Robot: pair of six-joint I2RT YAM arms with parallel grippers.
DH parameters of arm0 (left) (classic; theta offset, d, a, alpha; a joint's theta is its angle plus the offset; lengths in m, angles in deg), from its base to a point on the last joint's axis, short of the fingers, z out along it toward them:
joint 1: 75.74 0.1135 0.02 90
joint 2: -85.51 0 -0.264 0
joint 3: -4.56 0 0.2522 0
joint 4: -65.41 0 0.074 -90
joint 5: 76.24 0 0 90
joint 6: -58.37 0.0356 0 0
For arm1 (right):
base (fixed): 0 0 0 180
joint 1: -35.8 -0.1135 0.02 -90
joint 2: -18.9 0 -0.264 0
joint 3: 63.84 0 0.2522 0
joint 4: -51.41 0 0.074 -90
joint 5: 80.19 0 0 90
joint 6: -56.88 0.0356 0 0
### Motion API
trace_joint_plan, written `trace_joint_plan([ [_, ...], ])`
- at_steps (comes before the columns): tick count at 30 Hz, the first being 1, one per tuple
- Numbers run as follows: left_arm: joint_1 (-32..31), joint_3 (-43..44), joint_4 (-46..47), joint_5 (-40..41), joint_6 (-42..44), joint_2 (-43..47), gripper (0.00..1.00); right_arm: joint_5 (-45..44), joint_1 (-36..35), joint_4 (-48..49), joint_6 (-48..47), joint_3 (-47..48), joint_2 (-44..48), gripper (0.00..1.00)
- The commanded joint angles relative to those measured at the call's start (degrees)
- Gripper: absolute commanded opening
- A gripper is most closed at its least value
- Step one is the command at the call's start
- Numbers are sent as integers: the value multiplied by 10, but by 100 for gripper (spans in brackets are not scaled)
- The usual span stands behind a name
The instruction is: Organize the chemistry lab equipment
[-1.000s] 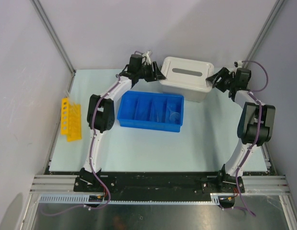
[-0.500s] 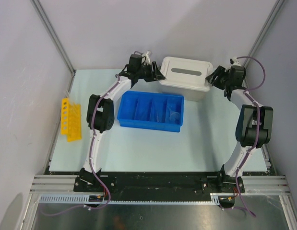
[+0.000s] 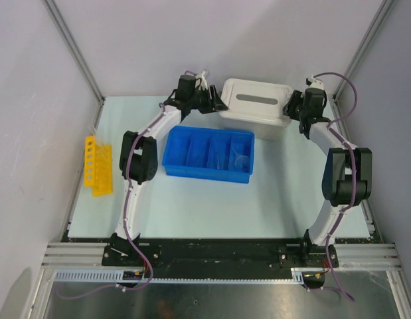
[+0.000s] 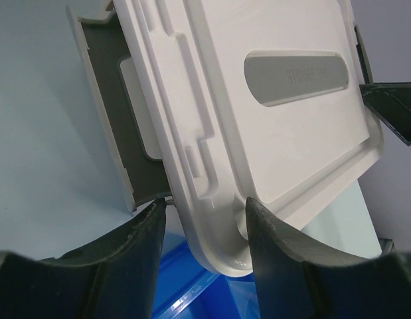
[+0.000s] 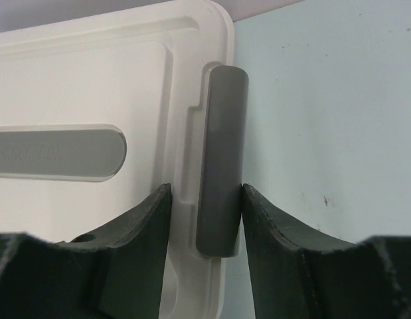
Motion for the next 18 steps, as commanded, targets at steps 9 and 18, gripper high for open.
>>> trace_joint_plan([
  [9,-8,-7,-4,-10,1,32,55,-65,-63,-102,-60,10,-20,28],
  [18,-8,-10,-4,-8,1,39,61,-57,-59,-112,-58,18,-26,30],
])
